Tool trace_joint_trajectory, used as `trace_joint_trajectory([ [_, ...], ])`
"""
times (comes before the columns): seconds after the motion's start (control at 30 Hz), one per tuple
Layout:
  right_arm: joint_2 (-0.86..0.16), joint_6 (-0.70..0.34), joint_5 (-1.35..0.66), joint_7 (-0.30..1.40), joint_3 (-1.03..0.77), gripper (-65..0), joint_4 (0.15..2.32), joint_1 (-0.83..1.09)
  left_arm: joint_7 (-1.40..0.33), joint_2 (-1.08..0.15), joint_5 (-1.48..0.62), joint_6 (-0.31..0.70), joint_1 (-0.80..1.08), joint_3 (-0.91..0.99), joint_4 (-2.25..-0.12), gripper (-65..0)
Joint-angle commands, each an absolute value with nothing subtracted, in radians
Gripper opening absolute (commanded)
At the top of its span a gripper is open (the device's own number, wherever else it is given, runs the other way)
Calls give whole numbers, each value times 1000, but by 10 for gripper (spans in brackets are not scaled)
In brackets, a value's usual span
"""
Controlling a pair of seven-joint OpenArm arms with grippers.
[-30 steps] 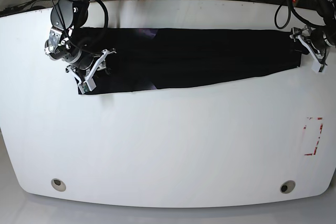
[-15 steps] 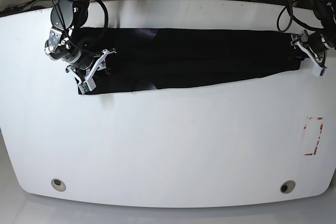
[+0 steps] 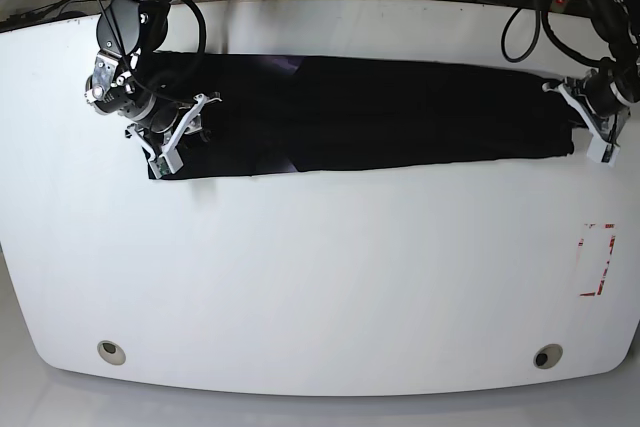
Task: Fold the T-shirt properly
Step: 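Move the left gripper inward and grasp the strip's middle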
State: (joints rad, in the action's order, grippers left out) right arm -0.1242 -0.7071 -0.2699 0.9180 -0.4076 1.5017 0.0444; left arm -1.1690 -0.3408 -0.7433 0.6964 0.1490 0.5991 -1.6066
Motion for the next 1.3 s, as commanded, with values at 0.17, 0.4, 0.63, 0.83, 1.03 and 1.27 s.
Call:
trace_joint_trajectory([
  [0.17, -127, -698, -228, 970, -407, -445, 1498, 48, -1260, -269, -771, 698, 108, 449, -1880, -615],
  [0.4, -127, -698, -228, 970, -407, -445, 1497, 48, -1256, -197, -746, 698, 31, 249, -1899, -615],
  [0.63, -119, -698, -228, 970, -407, -445, 1497, 47, -1257, -104, -618, 698, -28, 73, -1899, -614],
  [0.83, -101, -698, -226, 970, -407, -445, 1497, 44, -1257, -41, -501, 698, -42, -45, -1873, -612],
  [1.03, -82, -698, -228, 970, -406, -444, 1497, 42, -1260, 1, -458, 698, -70, -58, -1804, -507],
  [1.27, -81, -698, -228, 970, -406, -444, 1497, 42, -1262, 44, -456, 698, -101, -67, -1759, -303],
])
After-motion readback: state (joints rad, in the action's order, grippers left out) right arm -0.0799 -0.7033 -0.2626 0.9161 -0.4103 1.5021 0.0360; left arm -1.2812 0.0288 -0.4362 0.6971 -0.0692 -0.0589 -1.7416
